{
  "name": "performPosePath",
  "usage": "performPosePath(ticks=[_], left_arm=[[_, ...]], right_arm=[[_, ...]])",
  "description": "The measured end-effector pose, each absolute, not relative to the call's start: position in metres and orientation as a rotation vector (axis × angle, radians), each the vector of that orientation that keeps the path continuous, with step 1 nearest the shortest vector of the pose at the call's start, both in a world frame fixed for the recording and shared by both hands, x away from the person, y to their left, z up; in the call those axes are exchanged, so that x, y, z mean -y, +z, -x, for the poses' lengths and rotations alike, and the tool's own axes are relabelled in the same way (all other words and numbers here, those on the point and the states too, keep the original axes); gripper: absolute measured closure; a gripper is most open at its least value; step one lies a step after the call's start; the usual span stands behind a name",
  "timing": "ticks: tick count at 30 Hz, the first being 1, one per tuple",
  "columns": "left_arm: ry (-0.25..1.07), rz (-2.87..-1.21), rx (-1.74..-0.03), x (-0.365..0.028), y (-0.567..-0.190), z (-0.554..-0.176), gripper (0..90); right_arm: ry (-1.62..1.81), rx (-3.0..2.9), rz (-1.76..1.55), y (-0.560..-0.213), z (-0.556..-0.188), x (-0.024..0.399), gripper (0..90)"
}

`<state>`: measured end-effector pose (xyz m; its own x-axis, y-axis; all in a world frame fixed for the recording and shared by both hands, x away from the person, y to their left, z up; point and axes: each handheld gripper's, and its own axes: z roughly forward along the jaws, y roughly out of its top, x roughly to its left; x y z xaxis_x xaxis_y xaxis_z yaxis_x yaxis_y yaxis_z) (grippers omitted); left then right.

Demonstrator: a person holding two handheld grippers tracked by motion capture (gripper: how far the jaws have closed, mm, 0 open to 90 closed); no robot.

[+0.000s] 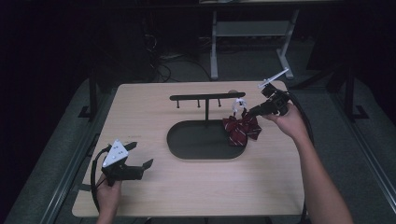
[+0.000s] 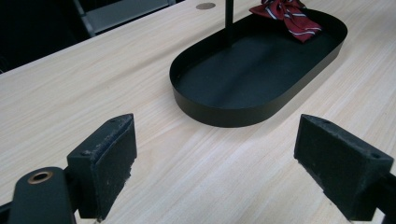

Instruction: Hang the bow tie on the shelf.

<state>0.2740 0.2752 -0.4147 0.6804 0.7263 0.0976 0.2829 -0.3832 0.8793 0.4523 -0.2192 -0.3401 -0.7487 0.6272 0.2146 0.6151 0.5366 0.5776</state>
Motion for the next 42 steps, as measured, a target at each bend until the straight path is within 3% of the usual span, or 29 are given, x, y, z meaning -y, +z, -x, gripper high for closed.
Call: performPosePath(ticks=[42], left_arm=[[0.603,-1.967,-0.772,-0.276,-0.415,-0.274,13.0]], right_arm=[[1.032,-2.761,-1.132,-0.349,-0.435,0.231,62.0]])
